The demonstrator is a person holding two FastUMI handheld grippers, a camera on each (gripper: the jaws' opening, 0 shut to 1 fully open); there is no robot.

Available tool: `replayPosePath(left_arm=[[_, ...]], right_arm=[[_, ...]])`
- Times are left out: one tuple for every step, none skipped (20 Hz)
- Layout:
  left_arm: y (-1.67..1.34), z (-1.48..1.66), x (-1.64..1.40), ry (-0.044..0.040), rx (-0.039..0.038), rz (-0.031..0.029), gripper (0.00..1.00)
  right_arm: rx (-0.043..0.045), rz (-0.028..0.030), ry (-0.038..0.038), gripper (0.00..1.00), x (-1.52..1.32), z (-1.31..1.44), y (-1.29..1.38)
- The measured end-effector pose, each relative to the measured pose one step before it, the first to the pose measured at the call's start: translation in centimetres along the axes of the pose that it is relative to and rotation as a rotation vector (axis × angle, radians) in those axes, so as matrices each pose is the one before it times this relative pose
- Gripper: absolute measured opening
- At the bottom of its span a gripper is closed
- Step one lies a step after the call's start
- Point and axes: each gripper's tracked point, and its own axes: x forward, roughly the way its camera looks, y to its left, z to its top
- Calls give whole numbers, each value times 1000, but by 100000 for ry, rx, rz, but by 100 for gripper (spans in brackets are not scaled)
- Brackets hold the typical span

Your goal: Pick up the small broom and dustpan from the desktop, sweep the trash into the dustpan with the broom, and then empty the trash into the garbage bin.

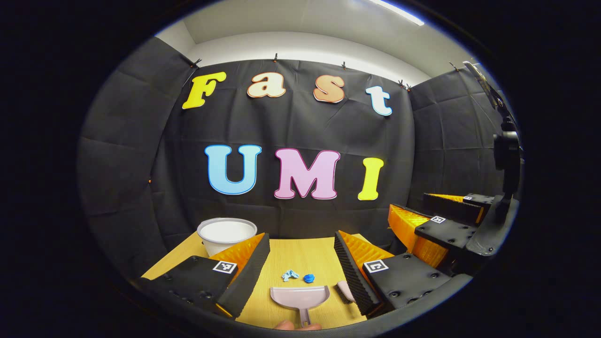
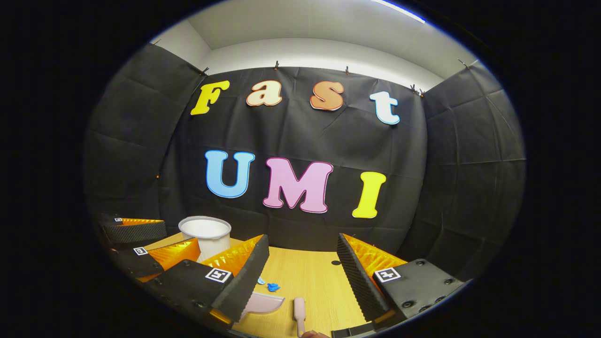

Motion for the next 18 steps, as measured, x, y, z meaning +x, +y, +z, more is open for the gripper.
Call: replayPosePath(left_arm=[[-39, -300, -19, 1170, -87, -288, 81], [59, -375, 163, 1191, -252, 158, 81], [45, -388, 93, 1482, -533, 163, 81], [3, -560, 194, 1916, -813, -317, 80], [19, -331, 126, 1842, -1057, -245, 80], [103, -265, 146, 1365, -1169, -60, 81], [103, 61, 128, 586, -1096, -97, 81], [19, 40, 153, 303, -629, -160, 81], [50, 130, 101, 107, -16, 8, 81], [143, -156, 191, 88, 317, 223, 81], [75, -15, 256, 530, 479, 81, 81], [-29, -235, 238, 670, 304, -44, 81], [-55, -160, 242, 693, 29, -358, 82], [-178, -397, 136, 1404, 237, -811, 81], [-203, -424, 326, 2718, 904, -1080, 81], [-267, -861, 379, 4062, 1037, -2038, 81], [-476, -1088, 538, 5474, 520, -2874, 81], [-167, -1158, 719, 5987, -333, -2166, 81]], right_arm=[[117, -15, 50, 94, 12, -137, 37], [243, 73, 548, 94, 105, -171, 56], [400, -35, 655, 94, 62, -185, -6], [492, -436, 443, 94, 27, -124, -154], [574, -507, 288, 95, 129, -23, -176], [570, -295, 320, 95, 140, -62, -123], [442, -318, 47, 94, 57, 3, -39], [258, -238, -27, 95, 197, 38, -107], [97, -75, 137, 94, 112, -25, 44], [10, 69, 423, 94, 129, -238, 125], [-109, 153, 585, 94, 107, -167, 56], [-23, 264, 408, 94, 105, -121, 111], [95, 129, 274, 95, 112, -49, 33], [200, 161, 532, 95, 298, -153, 3], [319, 510, 868, 95, 222, -150, 16], [325, 395, 1073, 94, 399, -254, -50], [593, 604, 1841, 94, 422, -400, -45], [1069, 711, 2562, 94, 801, -601, -73]])
